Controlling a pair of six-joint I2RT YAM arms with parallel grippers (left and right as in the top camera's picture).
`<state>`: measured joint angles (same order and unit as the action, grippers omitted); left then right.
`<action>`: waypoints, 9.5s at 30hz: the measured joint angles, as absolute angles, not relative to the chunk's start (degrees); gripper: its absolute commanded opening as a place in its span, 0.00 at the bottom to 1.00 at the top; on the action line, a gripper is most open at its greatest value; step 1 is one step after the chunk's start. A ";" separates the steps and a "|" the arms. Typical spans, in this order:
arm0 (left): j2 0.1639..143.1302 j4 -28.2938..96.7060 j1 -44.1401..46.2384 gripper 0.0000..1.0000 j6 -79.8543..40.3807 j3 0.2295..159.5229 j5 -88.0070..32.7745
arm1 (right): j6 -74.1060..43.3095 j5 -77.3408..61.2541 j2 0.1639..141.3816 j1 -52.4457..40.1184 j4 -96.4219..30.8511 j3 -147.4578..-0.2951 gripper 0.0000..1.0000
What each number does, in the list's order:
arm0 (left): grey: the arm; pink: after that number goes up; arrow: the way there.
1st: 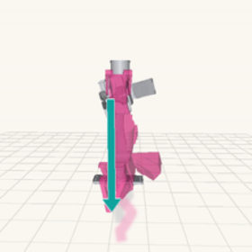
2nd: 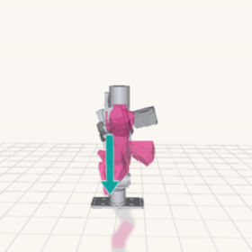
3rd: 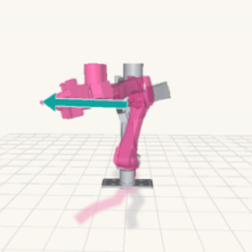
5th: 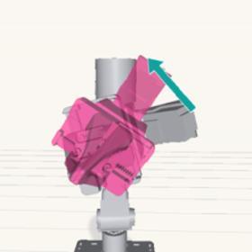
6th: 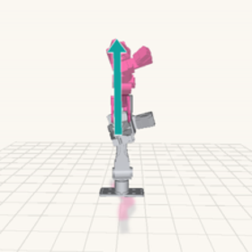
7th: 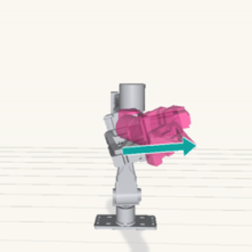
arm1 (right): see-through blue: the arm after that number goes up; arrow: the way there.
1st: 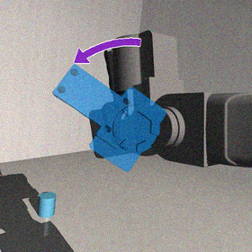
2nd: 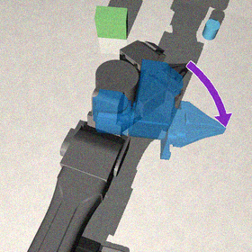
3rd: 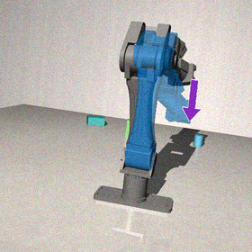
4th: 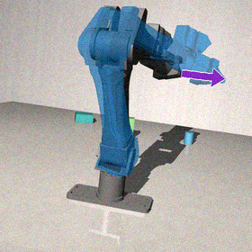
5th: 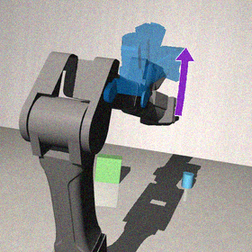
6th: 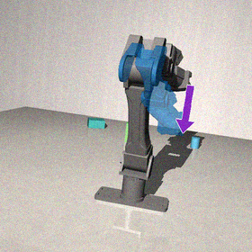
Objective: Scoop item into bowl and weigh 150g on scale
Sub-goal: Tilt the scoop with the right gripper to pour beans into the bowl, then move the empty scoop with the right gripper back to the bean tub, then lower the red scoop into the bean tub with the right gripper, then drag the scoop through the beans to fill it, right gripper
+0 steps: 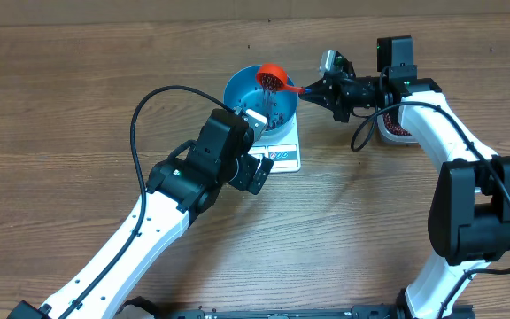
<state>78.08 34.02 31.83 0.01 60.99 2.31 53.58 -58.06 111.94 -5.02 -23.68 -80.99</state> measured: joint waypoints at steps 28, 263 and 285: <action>78.11 34.02 31.83 0.99 0.01 60.99 2.33 | 46.26 -50.72 110.30 -4.14 -14.20 -80.99 0.04; 78.13 34.04 31.83 1.00 0.01 60.99 2.31 | 18.61 -31.29 105.75 18.39 -49.95 -75.92 0.04; 78.13 34.02 31.83 1.00 0.01 60.99 2.31 | 17.98 -37.67 107.42 24.03 -49.19 -75.72 0.04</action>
